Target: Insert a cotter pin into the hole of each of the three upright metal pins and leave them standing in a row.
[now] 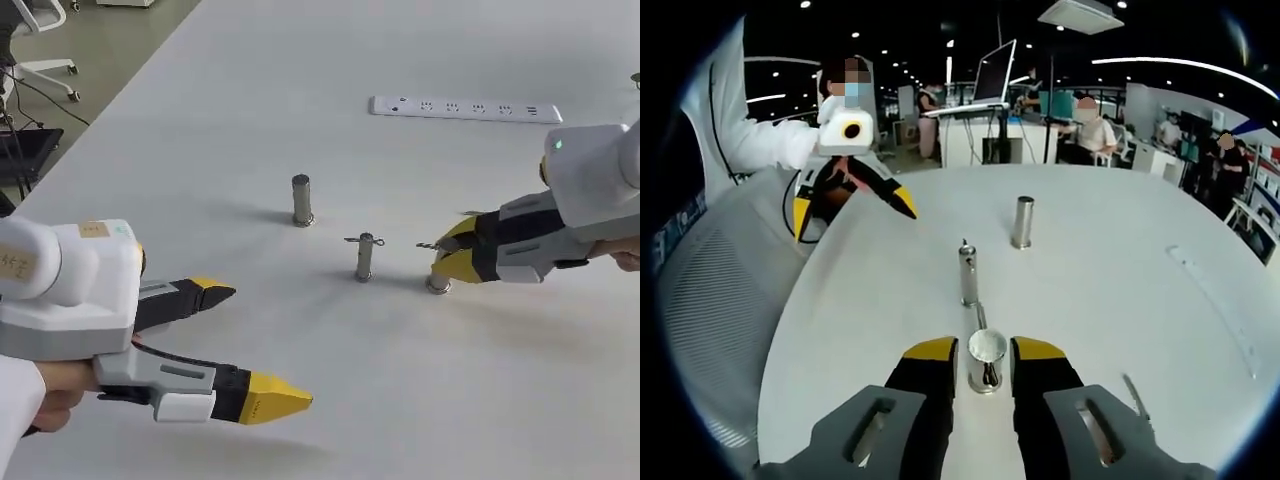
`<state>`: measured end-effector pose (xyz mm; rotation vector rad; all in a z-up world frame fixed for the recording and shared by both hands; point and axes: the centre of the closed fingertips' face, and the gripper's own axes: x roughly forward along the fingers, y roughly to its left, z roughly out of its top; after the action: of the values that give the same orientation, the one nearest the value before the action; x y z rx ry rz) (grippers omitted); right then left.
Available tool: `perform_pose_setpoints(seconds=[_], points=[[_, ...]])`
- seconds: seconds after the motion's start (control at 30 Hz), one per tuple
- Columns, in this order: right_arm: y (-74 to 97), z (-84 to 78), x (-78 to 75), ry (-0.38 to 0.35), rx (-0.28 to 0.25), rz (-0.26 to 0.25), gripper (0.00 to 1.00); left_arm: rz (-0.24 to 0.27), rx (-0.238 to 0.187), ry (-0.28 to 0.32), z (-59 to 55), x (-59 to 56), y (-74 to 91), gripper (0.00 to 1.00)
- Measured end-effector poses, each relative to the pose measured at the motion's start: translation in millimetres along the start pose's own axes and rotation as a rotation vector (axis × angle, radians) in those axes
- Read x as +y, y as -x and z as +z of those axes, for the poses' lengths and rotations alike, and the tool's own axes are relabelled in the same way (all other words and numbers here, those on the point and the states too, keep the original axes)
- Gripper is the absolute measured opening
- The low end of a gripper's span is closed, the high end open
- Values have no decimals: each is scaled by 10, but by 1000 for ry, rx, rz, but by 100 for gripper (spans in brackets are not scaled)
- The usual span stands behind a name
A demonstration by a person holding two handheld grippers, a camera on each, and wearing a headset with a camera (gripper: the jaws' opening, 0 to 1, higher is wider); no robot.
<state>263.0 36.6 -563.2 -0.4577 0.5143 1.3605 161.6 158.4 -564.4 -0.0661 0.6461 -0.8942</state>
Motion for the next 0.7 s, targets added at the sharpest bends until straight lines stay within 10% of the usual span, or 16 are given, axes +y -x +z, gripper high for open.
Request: perform_pose_setpoints(seconds=[0.43,0.7], points=[[336,305,197,-106,-147,-102,49,10,-47,-6,145,-48,22,99],[581,189,426,-221,-194,-160,66,-5,-84,-1,207,-155,37,99]])
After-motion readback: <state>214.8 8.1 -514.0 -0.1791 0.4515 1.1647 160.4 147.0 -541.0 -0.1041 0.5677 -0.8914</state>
